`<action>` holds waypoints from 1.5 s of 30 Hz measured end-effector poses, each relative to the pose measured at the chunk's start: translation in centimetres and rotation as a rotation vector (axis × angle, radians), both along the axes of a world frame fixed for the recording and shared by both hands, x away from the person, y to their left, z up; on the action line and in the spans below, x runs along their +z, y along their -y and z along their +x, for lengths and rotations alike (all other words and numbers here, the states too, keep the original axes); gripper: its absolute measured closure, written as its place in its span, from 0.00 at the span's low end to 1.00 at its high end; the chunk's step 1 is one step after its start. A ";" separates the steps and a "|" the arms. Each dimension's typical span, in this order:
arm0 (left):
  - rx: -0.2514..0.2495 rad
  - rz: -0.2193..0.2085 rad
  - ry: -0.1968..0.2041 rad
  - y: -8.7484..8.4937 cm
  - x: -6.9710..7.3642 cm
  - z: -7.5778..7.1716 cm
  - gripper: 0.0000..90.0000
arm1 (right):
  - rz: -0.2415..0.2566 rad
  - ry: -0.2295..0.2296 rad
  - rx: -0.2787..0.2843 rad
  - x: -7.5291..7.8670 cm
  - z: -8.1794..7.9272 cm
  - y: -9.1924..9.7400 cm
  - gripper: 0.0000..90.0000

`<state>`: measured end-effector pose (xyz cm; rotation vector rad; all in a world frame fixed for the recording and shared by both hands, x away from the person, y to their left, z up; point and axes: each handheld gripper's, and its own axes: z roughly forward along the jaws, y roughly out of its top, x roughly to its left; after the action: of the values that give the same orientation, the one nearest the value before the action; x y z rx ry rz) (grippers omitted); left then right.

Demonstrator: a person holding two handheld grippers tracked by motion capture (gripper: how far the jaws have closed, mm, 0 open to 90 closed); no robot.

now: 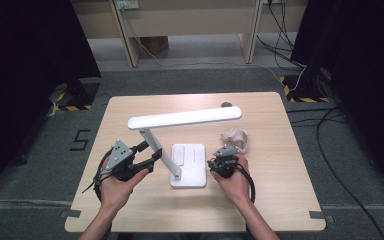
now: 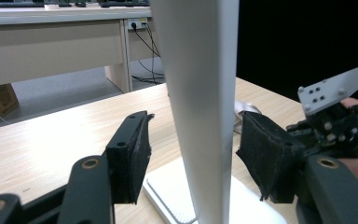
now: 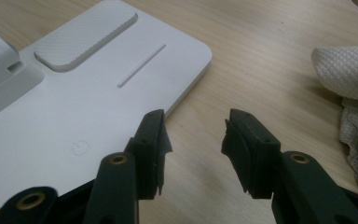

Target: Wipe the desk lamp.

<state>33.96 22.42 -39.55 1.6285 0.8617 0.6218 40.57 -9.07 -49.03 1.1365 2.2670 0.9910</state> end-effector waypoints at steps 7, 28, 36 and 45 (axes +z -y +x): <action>0.000 0.032 0.010 -1.0 -0.7 -0.8 0.44 | 0.025 0.003 -0.010 0.4 -0.4 1.6 0.61; 0.026 0.084 -0.030 -3.5 -4.2 -1.8 0.41 | 0.046 0.013 -0.079 0.4 -2.6 6.1 0.57; 0.063 0.098 -0.062 -5.1 -6.1 -1.4 0.41 | 0.046 0.024 -0.107 0.4 -3.5 7.7 0.55; 0.095 0.112 -0.080 -6.4 -7.8 -0.9 0.41 | 0.043 0.020 -0.151 0.1 -4.3 9.5 0.55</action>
<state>33.10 28.81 -47.37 1.7301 0.9827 0.6849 36.27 -18.62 -48.97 1.2895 2.1183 0.9908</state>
